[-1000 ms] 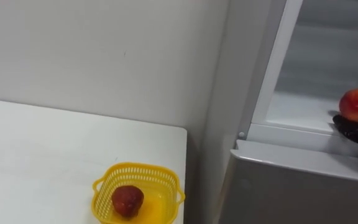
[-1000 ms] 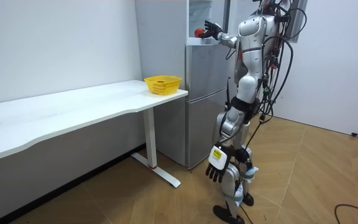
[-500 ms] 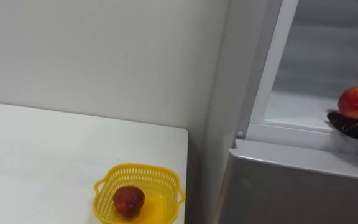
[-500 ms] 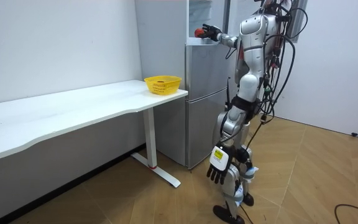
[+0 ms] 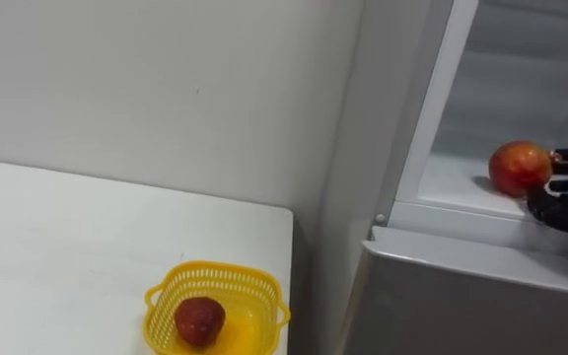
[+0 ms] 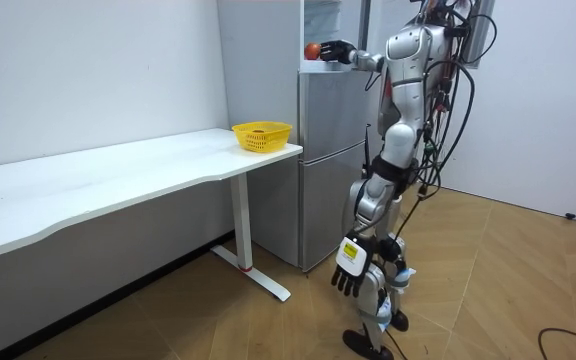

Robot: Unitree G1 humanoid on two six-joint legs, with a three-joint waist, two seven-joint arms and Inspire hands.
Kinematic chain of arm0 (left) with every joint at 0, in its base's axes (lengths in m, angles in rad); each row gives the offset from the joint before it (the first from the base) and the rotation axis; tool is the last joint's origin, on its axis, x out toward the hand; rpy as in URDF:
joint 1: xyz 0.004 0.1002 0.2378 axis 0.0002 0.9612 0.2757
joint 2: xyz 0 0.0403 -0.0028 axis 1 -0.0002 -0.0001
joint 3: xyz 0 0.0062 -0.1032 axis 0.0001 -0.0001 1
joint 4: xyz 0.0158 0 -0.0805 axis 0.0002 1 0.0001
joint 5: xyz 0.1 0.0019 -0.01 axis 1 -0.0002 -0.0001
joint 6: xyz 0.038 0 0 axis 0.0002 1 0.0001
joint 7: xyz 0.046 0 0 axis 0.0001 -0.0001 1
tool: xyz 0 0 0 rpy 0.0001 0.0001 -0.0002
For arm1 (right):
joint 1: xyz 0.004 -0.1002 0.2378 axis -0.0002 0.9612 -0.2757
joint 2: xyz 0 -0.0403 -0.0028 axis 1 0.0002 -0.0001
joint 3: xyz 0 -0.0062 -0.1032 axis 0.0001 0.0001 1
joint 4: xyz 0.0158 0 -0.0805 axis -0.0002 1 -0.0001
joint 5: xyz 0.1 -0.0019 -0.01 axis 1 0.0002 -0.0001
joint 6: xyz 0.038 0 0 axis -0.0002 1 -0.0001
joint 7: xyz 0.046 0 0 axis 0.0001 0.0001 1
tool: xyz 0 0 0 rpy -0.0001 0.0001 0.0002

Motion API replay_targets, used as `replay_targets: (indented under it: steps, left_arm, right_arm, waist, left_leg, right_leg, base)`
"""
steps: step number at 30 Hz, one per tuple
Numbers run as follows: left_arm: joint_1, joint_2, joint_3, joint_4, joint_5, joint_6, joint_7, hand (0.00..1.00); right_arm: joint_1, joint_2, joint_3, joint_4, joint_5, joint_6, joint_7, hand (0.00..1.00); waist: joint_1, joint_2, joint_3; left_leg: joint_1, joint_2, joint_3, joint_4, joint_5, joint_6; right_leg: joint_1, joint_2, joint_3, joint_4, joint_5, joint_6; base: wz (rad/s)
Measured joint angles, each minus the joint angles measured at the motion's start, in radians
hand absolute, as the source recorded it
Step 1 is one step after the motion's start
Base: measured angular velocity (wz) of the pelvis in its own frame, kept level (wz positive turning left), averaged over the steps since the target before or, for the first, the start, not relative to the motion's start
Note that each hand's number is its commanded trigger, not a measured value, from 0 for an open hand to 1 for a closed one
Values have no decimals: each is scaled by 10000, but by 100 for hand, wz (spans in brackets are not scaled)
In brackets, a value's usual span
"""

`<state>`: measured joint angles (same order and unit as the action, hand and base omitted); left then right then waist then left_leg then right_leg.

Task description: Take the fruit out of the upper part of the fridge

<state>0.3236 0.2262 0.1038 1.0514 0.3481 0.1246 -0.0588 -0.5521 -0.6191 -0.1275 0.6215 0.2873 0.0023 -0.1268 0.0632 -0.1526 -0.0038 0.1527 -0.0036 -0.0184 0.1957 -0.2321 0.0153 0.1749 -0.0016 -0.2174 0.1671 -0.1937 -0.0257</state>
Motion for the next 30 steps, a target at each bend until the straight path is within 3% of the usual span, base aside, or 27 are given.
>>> replay_targets:
  steps: [12, 13, 14, 15, 30]
  left_arm:
    - [0, 13, 3, 0, 0, -2, 93, 0]
    - [-5, 14, 10, 0, 2, -2, 93, 0]
    - [-6, 18, 10, 0, 3, -2, 93, 0]
    - [-27, 22, 44, 0, 3, -1, 92, 0]
    - [-87, 44, 119, -7, 60, 221, 85, 0]
  right_arm:
    - [-371, -319, 316, 310, 0, -60, 72, 100]
    - [-372, -325, 315, 310, -4, -60, 73, 88]
    - [-372, -327, 315, 310, -4, -61, 76, 40]
    - [-372, -330, 314, 310, -1, -61, 78, 0]
    - [-372, -330, 324, 303, -249, 6, 83, 0]
  waist:
    - [210, 33, 48]
    - [214, 37, 51]
    - [214, 37, 51]
    - [214, 38, 51]
    - [209, 52, 26]
  left_leg:
    - [85, 3, -152, -3, 3, -4]
    - [82, 1, -152, -2, 3, -4]
    - [82, 1, -152, -2, 3, -4]
    - [73, 0, -152, -2, 3, -4]
    - [37, -21, -146, 9, 2, -4]
  right_leg:
    - [86, 3, -66, -3, -1, 2]
    - [86, 2, -69, -3, -1, 2]
    - [86, 1, -70, -3, -1, 2]
    - [84, 1, -76, -3, -1, 2]
    - [87, -14, -83, 19, -1, 2]
  base:
    - [3]
    - [0]
    - [0]
    - [0]
    - [0]
